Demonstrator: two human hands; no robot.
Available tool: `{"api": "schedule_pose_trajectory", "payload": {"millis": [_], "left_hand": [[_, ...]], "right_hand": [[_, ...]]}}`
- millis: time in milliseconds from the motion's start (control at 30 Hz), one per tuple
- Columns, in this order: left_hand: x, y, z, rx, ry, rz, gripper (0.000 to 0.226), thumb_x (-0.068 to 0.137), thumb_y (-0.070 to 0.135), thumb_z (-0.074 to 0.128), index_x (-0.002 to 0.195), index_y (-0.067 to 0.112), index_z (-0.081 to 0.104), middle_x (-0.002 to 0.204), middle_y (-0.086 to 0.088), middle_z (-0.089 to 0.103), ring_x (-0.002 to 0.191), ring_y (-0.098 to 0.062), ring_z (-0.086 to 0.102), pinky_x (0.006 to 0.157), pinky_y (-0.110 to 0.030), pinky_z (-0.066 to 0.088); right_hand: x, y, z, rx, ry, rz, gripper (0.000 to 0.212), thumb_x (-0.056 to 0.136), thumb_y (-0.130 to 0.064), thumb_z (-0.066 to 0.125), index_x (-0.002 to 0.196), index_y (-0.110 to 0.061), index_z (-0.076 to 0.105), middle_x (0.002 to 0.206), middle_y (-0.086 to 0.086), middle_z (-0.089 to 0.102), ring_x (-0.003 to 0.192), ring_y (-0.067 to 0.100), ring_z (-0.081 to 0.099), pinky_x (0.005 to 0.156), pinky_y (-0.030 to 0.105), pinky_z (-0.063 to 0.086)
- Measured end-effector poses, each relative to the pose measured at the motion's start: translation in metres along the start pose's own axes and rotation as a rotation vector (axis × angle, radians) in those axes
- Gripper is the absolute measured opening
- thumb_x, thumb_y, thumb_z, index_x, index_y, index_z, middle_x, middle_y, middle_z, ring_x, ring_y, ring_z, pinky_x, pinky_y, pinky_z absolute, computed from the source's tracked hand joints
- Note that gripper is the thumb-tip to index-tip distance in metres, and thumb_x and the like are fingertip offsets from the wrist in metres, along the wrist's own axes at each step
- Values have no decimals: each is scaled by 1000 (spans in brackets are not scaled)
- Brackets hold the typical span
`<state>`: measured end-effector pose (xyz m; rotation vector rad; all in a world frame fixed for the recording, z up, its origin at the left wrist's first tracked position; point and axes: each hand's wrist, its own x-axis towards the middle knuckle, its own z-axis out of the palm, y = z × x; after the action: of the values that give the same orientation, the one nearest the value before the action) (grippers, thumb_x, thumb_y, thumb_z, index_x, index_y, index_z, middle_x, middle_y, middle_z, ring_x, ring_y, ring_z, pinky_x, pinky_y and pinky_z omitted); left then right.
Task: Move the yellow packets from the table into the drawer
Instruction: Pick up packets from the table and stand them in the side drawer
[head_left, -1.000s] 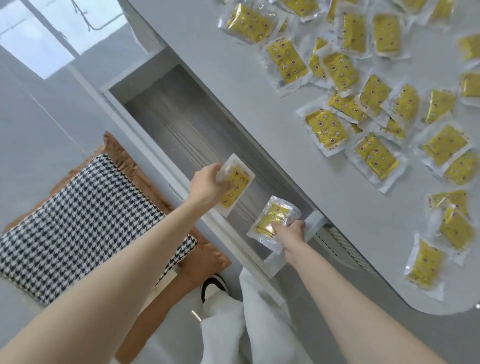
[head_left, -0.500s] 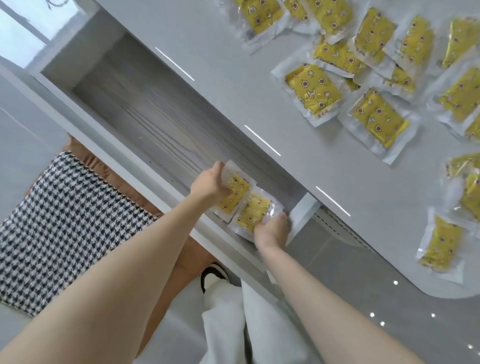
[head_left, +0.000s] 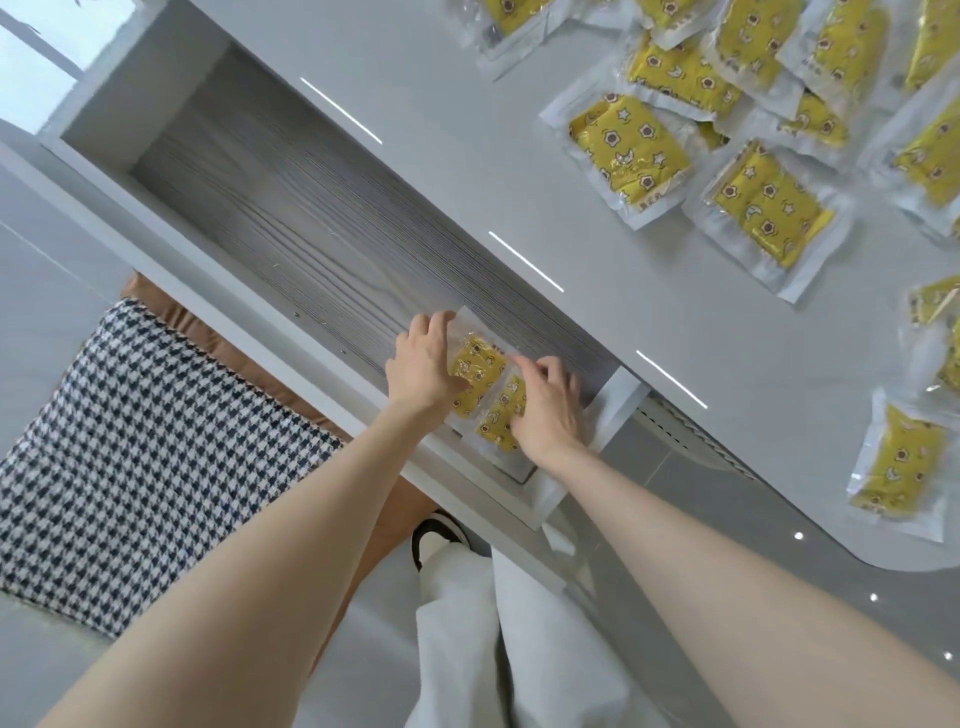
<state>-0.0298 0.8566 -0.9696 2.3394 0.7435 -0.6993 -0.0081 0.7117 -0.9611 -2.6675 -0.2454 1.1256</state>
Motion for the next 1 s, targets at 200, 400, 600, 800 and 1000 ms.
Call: {"api": "schedule_pose_trajectory", "payload": {"millis": [200,400,600,800,1000], "left_hand": [[0,-2,0,-24,57,-7,68,72,17,79,131,22,47,128,-3,56,114,-23,55,80,-37,49],[3,-4,-3,-135,45,-36,53,74,12,78,123,16,58,116,-6,66,105,-22,63,86,-38,54],[-6,-1,-7,-125,49,-14,53,87,13,65,136,17,46,130,-4,56,114,-21,56,88,-34,50],[-42,20,-47,-296,4,-24,45,95,16,52,139,13,41,137,-4,52,121,-22,52,102,-37,45],[-121,57,-123,-425,0,-1,38,98,16,46,136,14,47,133,-1,55,117,-16,55,91,-22,41]], "right_hand": [[-1,12,-3,-36,91,23,41,87,1,62,118,-22,49,124,4,44,105,22,54,85,34,51],[0,11,-8,-131,43,74,42,88,7,56,125,-8,43,124,14,43,90,25,62,74,32,49],[-12,5,-13,-25,4,39,42,90,-1,57,129,-4,43,129,13,41,100,26,60,78,28,48],[-47,-13,-53,289,-94,57,32,94,-13,52,126,-15,51,127,3,57,112,20,55,89,32,46],[-123,-31,-122,480,-22,8,26,96,-17,48,120,-17,59,119,-2,62,98,10,54,73,19,39]]}}
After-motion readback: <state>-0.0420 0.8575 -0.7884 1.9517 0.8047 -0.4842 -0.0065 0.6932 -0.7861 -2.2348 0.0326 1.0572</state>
